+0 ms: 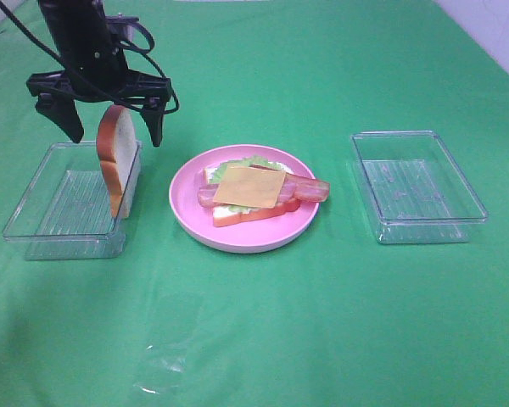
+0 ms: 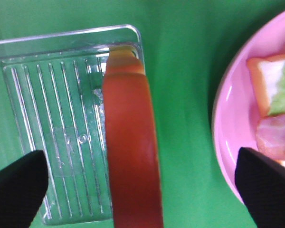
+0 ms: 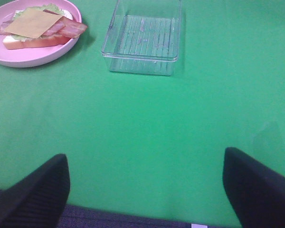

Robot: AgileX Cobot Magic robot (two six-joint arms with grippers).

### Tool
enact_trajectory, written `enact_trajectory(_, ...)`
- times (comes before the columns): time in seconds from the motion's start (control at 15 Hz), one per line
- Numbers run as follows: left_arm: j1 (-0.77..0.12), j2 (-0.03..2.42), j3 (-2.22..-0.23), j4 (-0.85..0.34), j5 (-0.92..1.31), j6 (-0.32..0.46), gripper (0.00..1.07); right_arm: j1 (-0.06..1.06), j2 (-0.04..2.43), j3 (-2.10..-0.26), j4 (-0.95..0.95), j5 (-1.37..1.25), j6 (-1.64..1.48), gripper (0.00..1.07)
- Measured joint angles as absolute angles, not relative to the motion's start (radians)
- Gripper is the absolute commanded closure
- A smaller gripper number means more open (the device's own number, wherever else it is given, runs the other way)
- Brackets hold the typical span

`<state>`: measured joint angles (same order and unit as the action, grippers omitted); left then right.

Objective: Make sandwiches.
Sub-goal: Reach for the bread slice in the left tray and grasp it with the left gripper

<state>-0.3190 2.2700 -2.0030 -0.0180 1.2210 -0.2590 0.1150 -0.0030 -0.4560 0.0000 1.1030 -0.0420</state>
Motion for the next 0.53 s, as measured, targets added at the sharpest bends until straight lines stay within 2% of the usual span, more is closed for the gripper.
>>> enact_trajectory(0.27,-0.319,2.303,-2.001,-0.017,1.221,-0.348,0.07,0.115,-0.003,-0.456,0.000,1.103,-0.042,0.23)
enact_trajectory(0.47,-0.319,2.303,-2.001,-0.017,1.221,-0.361,0.11,0.115,-0.003,-0.456,0.000,1.103,-0.042,0.23)
enact_trajectory(0.53,-0.319,2.303,-2.001,-0.017,1.221,-0.364,0.15,0.115,-0.003,-0.456,0.000,1.103,-0.042,0.23)
